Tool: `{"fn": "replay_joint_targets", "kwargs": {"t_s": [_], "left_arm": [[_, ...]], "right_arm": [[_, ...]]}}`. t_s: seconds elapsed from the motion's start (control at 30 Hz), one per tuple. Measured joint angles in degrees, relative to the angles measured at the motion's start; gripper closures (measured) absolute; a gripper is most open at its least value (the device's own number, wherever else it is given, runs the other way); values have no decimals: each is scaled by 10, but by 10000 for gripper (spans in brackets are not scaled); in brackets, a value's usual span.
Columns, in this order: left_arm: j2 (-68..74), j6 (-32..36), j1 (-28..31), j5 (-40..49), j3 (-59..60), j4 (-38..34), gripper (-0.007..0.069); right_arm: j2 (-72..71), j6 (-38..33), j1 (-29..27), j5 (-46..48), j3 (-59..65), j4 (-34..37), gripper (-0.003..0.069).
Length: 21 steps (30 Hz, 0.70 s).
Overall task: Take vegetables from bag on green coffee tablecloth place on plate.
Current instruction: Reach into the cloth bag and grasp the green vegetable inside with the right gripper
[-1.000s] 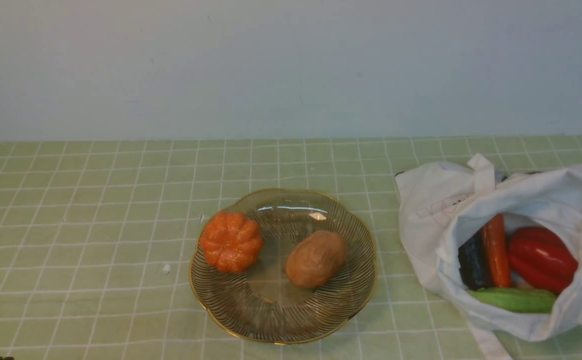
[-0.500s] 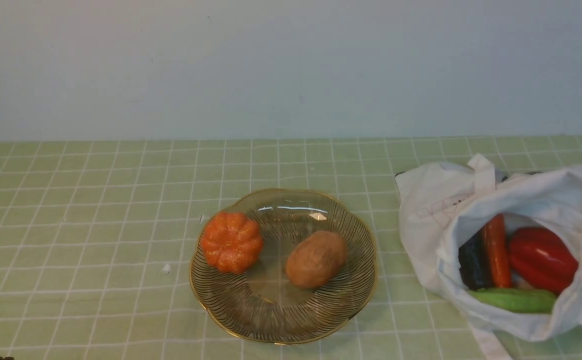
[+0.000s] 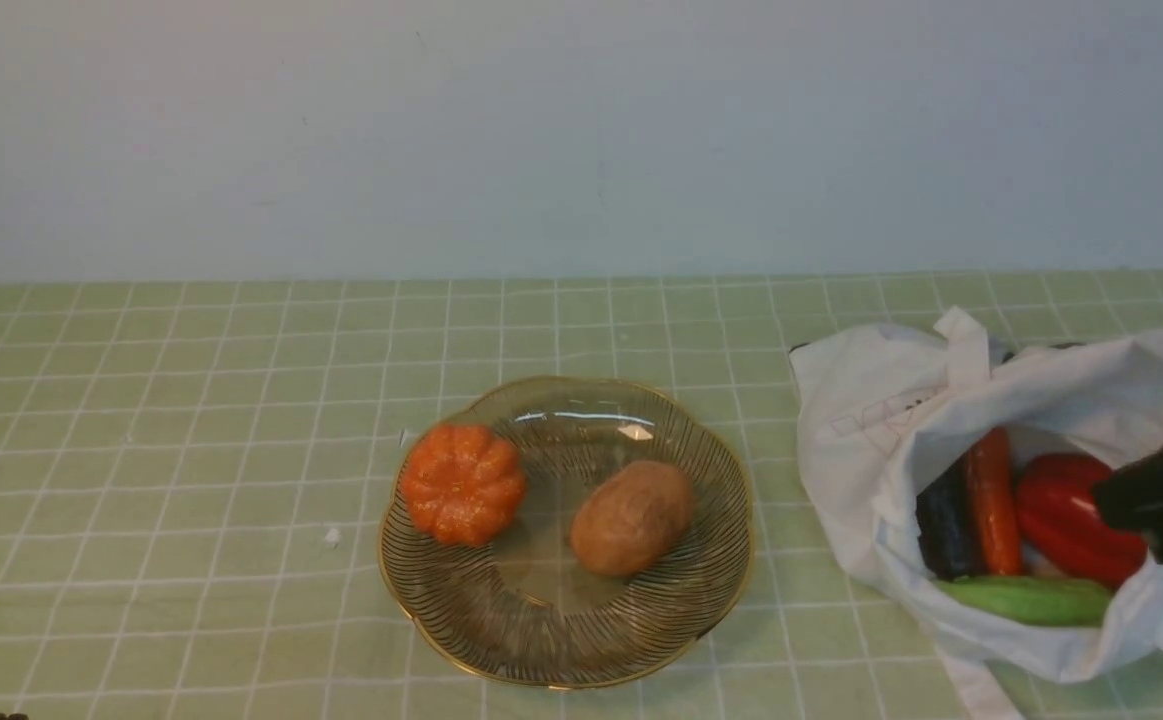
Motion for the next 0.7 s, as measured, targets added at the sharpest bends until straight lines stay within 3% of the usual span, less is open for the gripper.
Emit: {"fn": "replay_joint_targets", "kwargs": {"t_s": [0.2, 0.33, 0.47, 0.6, 0.7], "left_arm": [[0, 0, 0, 0, 0, 0, 629], [0, 0, 0, 0, 0, 0, 629], [0, 0, 0, 0, 0, 0, 629], [0, 0, 0, 0, 0, 0, 629], [0, 0, 0, 0, 0, 0, 629]], "right_arm": [[122, -62, 30, -10, -13, -43, 671], [166, -54, 57, -18, -14, -74, 666], [185, -2, 85, -42, -14, -128, 636], [196, 45, 92, -64, -14, -176, 566], [207, 73, 93, -84, -14, -203, 441]]}}
